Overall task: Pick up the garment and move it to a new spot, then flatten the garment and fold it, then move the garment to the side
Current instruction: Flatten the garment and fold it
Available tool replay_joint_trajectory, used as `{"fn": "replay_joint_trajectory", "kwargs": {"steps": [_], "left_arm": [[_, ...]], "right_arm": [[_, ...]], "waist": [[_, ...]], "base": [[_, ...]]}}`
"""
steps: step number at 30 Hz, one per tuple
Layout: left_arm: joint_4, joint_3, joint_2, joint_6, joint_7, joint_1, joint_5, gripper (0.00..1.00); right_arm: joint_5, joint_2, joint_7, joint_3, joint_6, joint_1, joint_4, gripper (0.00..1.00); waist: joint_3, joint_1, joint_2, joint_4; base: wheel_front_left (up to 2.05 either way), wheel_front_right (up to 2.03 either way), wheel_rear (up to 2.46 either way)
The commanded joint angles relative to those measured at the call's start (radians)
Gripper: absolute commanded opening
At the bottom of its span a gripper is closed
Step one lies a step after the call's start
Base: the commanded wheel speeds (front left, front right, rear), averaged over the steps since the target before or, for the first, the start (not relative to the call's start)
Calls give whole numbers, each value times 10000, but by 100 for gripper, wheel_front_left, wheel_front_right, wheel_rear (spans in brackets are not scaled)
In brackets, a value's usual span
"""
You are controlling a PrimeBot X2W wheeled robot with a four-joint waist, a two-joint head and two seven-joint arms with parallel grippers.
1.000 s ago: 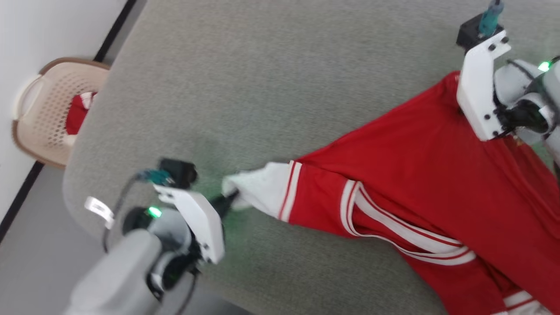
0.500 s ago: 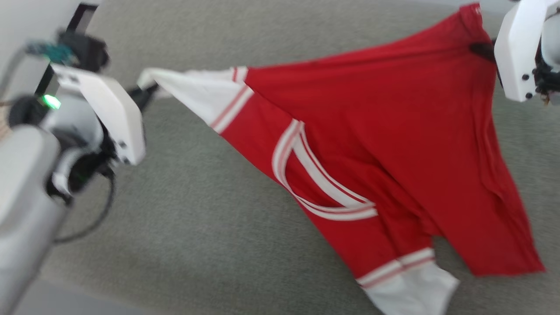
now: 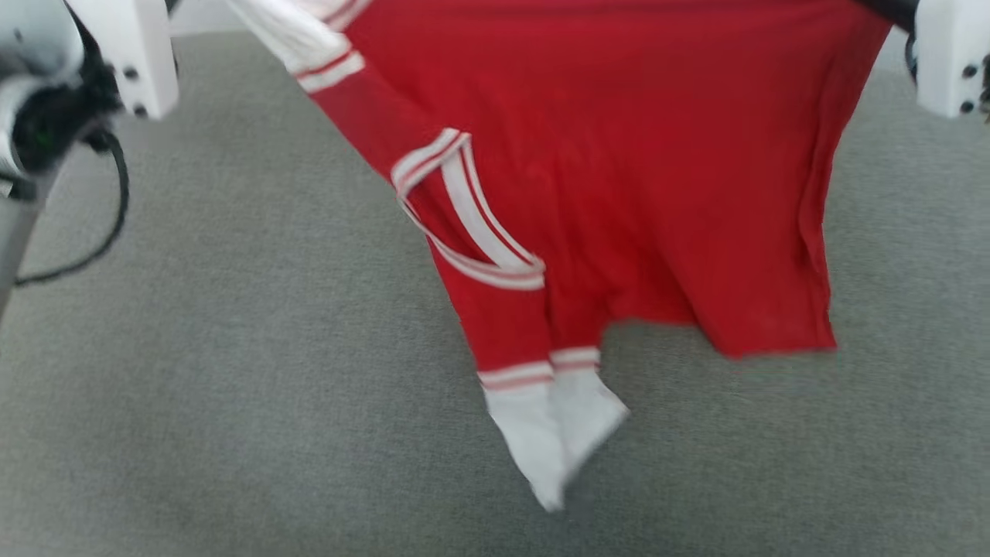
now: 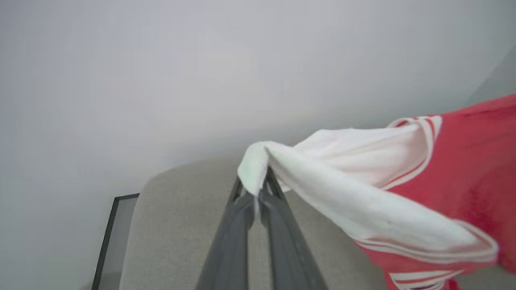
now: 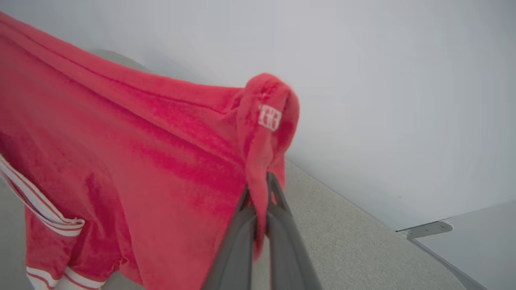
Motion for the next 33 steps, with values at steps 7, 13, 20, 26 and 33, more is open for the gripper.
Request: {"fn": "replay_joint_trajectory", "kwargs": {"steps": [7,13,20,26,33], "left_arm": [[1021,27,-264,-318,-218,-1275,348,0],[1782,-10,-507,-475,-625,-2082,646,0],[2652,49,-856,-467,-2122,-3093,1259,0],[3672,50,-1278,-408,-4275,-4528,2142,0],[4753,73,-1664,-135,-7686,-6324,3259,0]], "right_arm": [[-648,323,0,-782,-27,-57,-259,0],[-1405,717,-172,-1504,-27,-261,-272,0],[-2653,1429,-855,-2073,-27,-959,429,0],[-4154,2266,-2317,-2228,-27,-2271,2027,0],[-6646,3031,-6347,-3059,-27,-3793,4038,0]], "waist": [[-132,0,0,-292],[53,0,0,-452],[748,0,0,-684],[1695,0,0,-945],[2480,0,0,-1034]], "base": [[0,0,0],[0,0,0],[0,0,0],[0,0,0],[0,0,0]]}}
